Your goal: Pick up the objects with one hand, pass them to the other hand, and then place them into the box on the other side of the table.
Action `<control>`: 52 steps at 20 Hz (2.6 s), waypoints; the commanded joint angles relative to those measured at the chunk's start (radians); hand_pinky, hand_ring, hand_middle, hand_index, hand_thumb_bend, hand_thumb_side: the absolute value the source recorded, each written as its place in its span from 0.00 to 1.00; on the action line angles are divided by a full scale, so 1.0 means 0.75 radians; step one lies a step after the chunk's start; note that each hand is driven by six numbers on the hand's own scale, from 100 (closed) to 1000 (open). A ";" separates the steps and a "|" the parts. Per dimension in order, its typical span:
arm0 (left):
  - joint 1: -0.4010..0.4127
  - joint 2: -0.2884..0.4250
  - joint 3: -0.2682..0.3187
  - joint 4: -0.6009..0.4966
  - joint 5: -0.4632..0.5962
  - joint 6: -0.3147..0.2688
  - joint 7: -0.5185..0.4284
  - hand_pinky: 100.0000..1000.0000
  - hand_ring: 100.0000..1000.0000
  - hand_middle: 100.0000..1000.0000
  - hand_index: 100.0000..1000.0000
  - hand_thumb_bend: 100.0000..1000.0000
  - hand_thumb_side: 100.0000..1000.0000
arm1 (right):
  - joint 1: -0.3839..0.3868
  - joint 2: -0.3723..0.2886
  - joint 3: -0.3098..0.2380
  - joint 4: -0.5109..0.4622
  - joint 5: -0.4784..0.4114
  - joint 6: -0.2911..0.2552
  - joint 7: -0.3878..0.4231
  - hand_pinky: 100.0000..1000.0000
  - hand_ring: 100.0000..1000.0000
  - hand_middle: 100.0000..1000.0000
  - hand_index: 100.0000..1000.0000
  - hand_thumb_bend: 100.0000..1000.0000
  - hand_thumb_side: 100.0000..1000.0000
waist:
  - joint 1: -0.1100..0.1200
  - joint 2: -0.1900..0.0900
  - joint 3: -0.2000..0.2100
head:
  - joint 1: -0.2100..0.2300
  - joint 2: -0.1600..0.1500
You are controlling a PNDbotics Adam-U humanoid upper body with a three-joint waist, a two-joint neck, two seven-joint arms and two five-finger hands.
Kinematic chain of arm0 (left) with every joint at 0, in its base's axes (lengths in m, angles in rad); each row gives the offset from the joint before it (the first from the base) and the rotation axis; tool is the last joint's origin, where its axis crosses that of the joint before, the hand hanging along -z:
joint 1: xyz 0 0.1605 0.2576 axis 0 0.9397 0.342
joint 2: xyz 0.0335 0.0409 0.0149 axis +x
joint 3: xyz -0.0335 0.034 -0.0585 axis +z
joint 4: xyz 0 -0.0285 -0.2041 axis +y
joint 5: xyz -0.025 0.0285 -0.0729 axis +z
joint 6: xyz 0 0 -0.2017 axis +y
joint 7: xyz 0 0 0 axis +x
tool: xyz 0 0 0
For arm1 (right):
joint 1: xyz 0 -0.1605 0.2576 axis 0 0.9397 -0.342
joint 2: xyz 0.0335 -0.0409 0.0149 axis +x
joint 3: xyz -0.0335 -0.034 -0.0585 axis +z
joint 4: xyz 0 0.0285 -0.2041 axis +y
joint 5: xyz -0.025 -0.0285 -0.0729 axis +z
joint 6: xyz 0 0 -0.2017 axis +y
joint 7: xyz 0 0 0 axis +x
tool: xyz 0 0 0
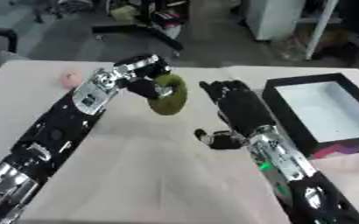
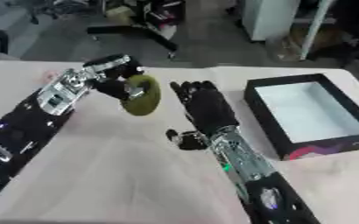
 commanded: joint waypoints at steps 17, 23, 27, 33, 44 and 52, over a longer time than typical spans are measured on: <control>-0.058 -0.010 -0.052 -0.104 0.147 0.088 -0.070 0.37 0.18 0.17 0.22 0.04 0.00 | -0.042 0.049 0.009 0.029 0.116 0.097 -0.136 0.79 0.76 0.69 0.92 0.44 0.38 | 0.010 -0.013 -0.004 | -0.004 0.007; -0.067 -0.015 -0.061 -0.111 0.158 0.092 -0.080 0.37 0.18 0.17 0.22 0.05 0.00 | -0.049 0.065 0.018 0.055 0.115 0.115 -0.187 0.77 0.75 0.67 0.91 0.44 0.38 | 0.013 -0.013 -0.008 | -0.004 0.007; -0.072 -0.020 -0.065 -0.114 0.160 0.094 -0.084 0.37 0.18 0.17 0.23 0.05 0.00 | -0.052 0.074 0.021 0.072 0.121 0.124 -0.214 0.76 0.74 0.65 0.89 0.43 0.37 | 0.014 -0.013 -0.010 | -0.003 0.007; -0.078 -0.028 -0.071 -0.119 0.164 0.097 -0.090 0.37 0.18 0.17 0.23 0.05 0.00 | -0.053 0.085 0.018 0.092 0.131 0.164 -0.281 0.71 0.70 0.57 0.84 0.30 0.29 | 0.015 -0.014 -0.010 | -0.002 0.007; -0.081 -0.035 -0.071 -0.115 0.161 0.101 -0.100 0.42 0.20 0.18 0.25 0.05 0.00 | -0.048 0.096 0.015 0.134 -0.003 0.283 -0.602 0.51 0.55 0.37 0.52 0.00 0.03 | 0.014 -0.013 -0.010 | 0.004 0.007; -0.082 -0.023 -0.054 -0.099 0.166 0.074 -0.178 0.53 0.33 0.34 0.42 0.30 0.00 | -0.045 0.089 0.006 0.187 -0.107 0.242 -0.783 0.48 0.52 0.33 0.25 0.00 0.04 | 0.013 -0.014 -0.013 | 0.011 0.007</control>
